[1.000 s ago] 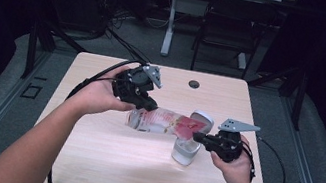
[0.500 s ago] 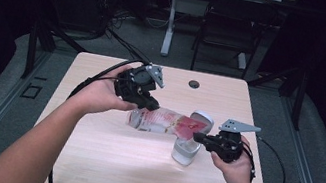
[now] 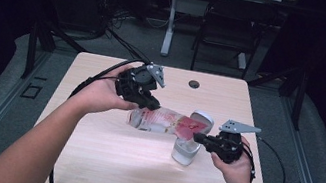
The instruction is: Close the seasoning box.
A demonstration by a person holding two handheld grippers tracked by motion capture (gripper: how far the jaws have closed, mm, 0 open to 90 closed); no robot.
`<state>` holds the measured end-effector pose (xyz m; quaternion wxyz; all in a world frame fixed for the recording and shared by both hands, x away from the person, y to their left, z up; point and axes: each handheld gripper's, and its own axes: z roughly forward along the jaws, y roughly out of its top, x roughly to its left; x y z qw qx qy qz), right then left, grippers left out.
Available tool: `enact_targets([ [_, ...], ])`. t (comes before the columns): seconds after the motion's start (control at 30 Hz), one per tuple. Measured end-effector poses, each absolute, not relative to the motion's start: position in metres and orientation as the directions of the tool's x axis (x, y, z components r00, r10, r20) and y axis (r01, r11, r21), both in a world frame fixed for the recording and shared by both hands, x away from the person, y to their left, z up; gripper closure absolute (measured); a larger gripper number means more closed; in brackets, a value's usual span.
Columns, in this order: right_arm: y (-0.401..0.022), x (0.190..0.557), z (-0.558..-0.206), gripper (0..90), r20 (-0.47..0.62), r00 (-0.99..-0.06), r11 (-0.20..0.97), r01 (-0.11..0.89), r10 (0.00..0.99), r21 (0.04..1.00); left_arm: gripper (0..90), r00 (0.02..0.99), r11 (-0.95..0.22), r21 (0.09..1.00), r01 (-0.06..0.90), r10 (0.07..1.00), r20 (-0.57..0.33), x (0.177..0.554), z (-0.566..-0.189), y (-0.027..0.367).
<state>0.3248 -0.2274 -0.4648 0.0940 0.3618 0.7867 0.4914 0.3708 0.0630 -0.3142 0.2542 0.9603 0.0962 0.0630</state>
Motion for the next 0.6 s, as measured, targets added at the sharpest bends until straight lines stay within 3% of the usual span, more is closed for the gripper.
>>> enact_targets([
  [0.6,-0.2278,0.3250,-0.4655,90.0,0.210,-0.715,0.249,0.479,0.666,0.842,85.4,0.973,-0.852,0.499,0.156,0.219,0.069,0.3712,-0.3127,0.0600],
])
